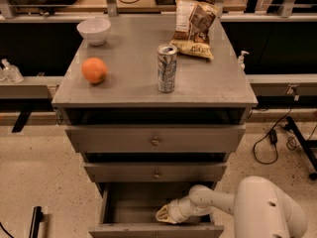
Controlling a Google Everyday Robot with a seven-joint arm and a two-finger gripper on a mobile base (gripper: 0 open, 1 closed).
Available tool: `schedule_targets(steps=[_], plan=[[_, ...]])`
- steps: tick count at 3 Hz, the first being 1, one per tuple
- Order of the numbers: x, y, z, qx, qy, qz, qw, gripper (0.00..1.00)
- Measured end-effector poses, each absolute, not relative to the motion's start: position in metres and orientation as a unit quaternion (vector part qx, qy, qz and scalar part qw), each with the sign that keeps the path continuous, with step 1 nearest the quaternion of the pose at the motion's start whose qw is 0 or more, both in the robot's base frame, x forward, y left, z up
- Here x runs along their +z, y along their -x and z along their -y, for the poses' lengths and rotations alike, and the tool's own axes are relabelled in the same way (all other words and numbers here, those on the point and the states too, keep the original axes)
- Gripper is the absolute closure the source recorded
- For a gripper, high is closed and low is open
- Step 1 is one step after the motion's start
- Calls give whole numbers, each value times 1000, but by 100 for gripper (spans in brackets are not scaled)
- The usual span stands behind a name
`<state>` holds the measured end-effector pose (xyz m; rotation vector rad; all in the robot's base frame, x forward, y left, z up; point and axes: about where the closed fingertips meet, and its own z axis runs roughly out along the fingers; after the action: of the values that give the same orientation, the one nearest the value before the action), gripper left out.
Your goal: Open bottom drawer
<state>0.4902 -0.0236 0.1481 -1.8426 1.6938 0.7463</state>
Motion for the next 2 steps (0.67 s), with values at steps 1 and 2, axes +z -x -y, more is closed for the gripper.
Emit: schedule_targets(steps=[1, 2], plan=[[148, -490, 24, 276, 681, -626, 262, 98], [148, -490, 24, 276, 681, -626, 262, 100]])
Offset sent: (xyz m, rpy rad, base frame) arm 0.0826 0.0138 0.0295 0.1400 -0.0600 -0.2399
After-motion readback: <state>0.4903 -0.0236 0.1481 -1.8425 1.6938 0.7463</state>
